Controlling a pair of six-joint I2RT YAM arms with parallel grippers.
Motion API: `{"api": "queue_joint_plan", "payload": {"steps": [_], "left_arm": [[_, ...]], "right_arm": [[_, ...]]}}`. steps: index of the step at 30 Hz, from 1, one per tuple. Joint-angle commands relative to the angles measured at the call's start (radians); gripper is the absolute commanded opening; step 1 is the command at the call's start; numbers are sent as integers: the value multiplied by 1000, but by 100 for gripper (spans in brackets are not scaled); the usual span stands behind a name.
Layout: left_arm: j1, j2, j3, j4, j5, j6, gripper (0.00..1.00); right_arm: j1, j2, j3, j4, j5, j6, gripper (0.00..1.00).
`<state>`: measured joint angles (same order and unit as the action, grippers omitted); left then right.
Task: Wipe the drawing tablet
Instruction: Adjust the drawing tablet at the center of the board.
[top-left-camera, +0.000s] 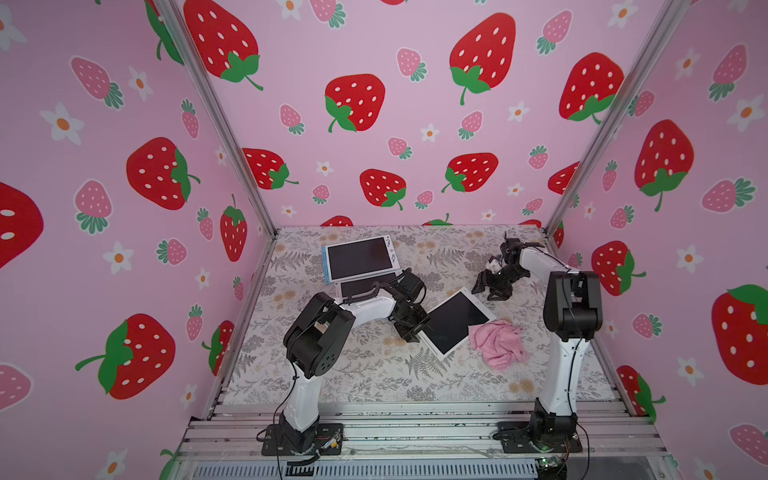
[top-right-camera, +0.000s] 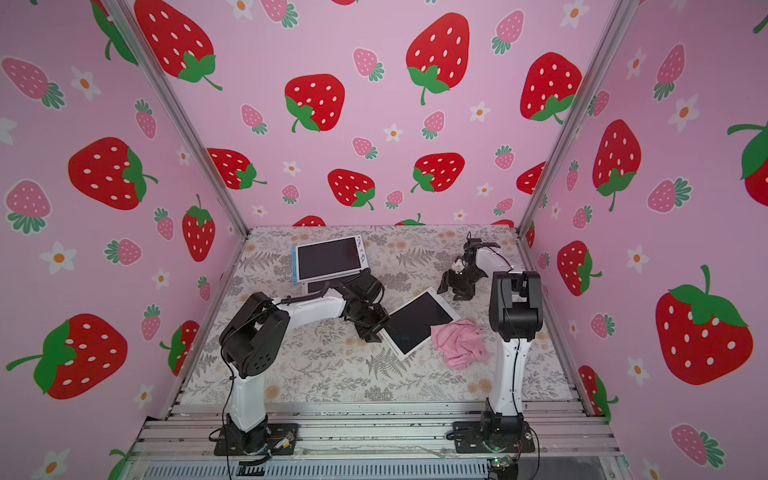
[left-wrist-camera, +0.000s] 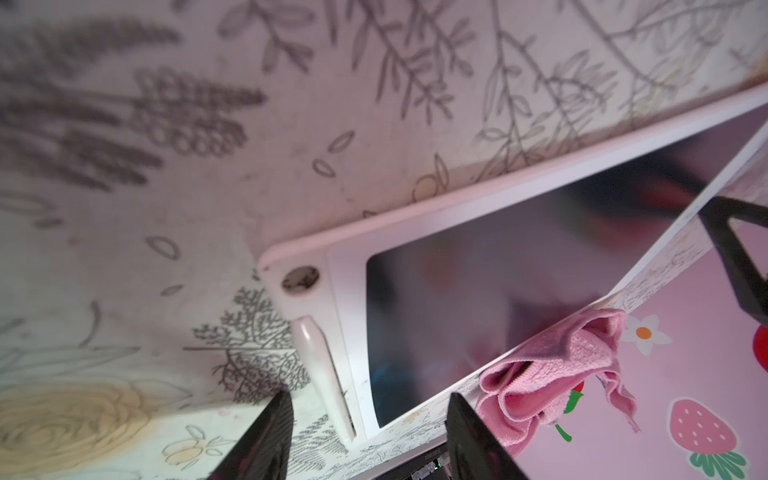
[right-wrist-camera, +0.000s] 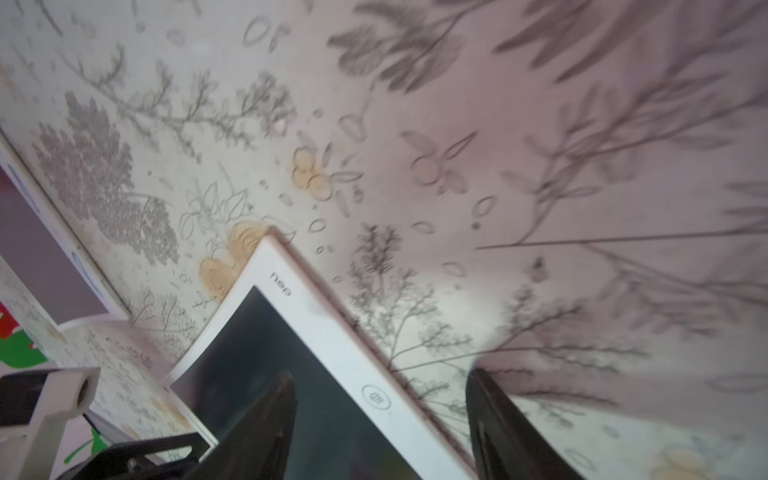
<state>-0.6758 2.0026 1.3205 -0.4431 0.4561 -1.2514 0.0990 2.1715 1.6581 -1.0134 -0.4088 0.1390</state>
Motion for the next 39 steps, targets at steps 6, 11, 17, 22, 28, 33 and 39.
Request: {"api": "queue_joint_plan", "payload": {"steps": [6,11,17,22,28,33,39], "left_arm": [[113,71,36,-90,-83,57,60],[178,46,21,-134,-113,141,60],[197,40,-18,-110,-92,177,60],[199,32,-47,-77,-85,186,59],[204,30,-45,-75,-90,206,59],[203,28,-38,-66,-87,214,60],[203,3,-18,-51,-80,227,60]], "right_arm": [[132,49,-112,-104,-182,-108,65],[132,4,-187,-44,-370,-107,63],[133,-30,-228,30,-585,-111,58],[133,-117,-301,136,-720,-64,56],[133,-179,-390,188,-825,-70,53],[140,-251,-454,298,-809,16,43],[174,-367,-461,347,-658,105,18]]}}
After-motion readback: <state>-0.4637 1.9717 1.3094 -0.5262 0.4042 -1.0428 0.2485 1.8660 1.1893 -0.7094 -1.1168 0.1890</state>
